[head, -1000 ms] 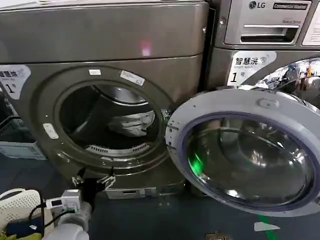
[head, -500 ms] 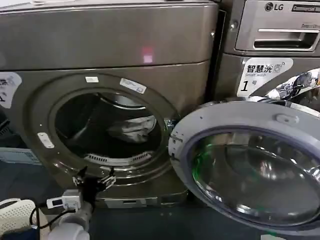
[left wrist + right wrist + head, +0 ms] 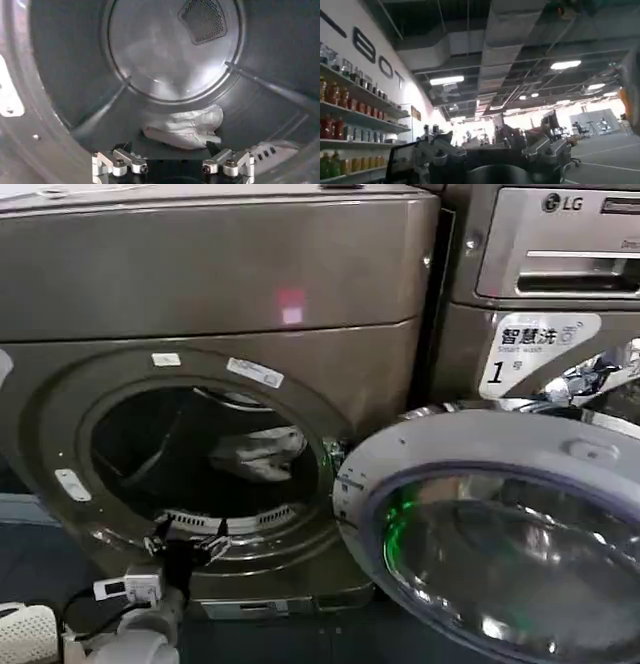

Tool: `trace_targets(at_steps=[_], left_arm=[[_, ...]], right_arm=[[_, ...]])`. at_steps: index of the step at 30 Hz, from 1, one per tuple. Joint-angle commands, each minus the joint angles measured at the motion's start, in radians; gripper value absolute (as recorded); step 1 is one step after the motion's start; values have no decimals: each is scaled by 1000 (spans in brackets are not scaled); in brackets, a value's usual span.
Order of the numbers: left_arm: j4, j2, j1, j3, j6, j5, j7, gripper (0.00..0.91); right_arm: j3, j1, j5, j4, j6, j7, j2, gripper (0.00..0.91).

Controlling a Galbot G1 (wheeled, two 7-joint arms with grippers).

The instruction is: Grasp the clothes from the dryer.

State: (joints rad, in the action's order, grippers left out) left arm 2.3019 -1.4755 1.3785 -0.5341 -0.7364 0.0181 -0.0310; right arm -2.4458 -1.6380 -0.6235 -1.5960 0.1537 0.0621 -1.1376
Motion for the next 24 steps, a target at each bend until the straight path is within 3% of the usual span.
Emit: trace_targets(at_steps=[1,19,24], left_arm=[[-5,-1,0,0,-49,-5,-1,907],[-49,-2,-20,-4,-49,-13,-20,907],[-127,-7,-100,-3,34,8,3,907]], right_arm=[[2,4,0,-2,0,0,0,907],[19,11,31,3,-24,10,-6,907],[21,12,30,-5,-31,4,-6,907]])
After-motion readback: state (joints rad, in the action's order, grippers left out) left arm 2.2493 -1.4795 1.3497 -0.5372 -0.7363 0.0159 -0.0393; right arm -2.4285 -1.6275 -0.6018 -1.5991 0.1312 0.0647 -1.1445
